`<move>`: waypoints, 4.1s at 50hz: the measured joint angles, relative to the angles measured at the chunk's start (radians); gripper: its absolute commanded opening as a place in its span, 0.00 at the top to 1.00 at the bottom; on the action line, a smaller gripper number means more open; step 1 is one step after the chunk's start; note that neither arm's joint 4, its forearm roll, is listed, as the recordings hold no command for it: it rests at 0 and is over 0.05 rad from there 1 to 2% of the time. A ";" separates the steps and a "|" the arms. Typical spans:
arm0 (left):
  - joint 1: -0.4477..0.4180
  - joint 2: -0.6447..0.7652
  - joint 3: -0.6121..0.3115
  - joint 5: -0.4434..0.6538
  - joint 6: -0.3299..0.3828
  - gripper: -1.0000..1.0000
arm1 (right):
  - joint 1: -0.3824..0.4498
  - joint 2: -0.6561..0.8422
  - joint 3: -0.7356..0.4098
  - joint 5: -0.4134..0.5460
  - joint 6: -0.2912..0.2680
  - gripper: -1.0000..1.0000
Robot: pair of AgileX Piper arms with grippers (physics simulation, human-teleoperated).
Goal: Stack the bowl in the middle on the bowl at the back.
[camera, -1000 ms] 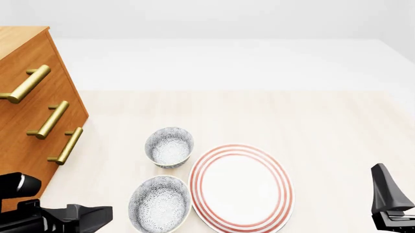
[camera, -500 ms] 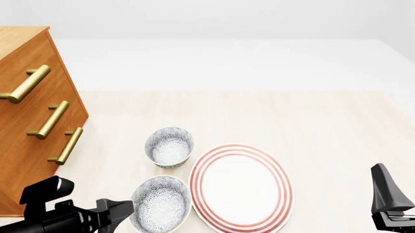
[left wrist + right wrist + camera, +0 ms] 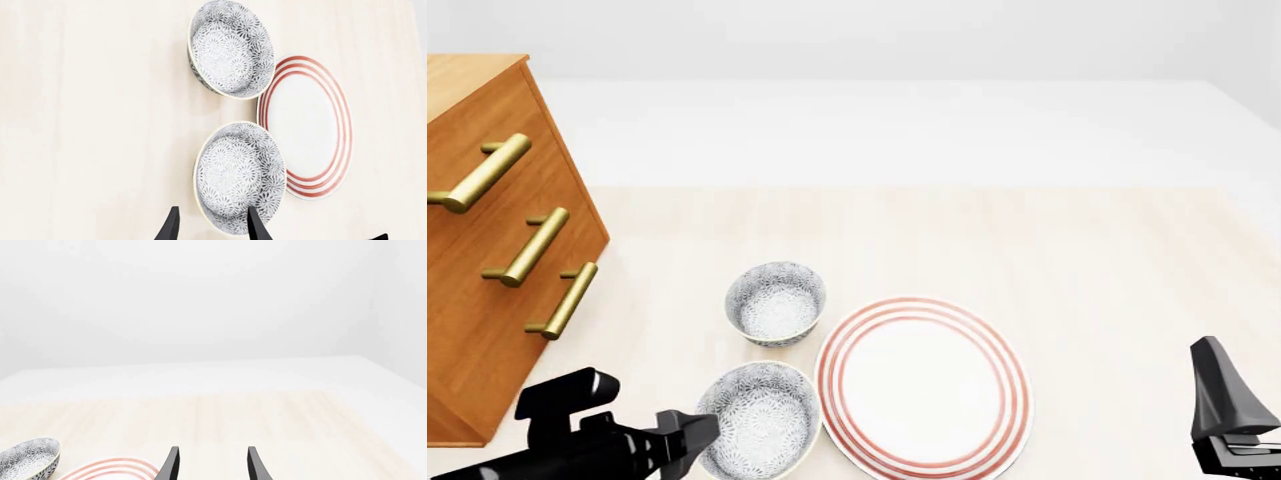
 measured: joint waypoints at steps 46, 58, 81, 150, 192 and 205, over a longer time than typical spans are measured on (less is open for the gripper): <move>0.036 0.314 0.058 -0.348 0.001 1.00 | -0.001 0.000 0.001 -0.006 0.010 0.00; 0.041 0.305 0.054 -0.335 0.004 1.00 | -0.001 0.000 0.001 -0.007 0.011 0.00; -0.005 -0.057 -0.089 0.101 0.016 1.00 | 0.002 0.000 0.001 -0.004 0.006 0.00; -0.225 -0.352 -0.519 0.872 0.188 1.00 | 0.001 0.000 -0.006 -0.008 0.013 0.00; -0.331 -0.311 -0.357 0.722 0.218 1.00 | 0.002 0.000 -0.007 -0.011 0.017 0.00; -0.375 -0.276 -0.291 0.651 0.200 1.00 | 0.002 0.000 -0.007 -0.013 0.020 0.00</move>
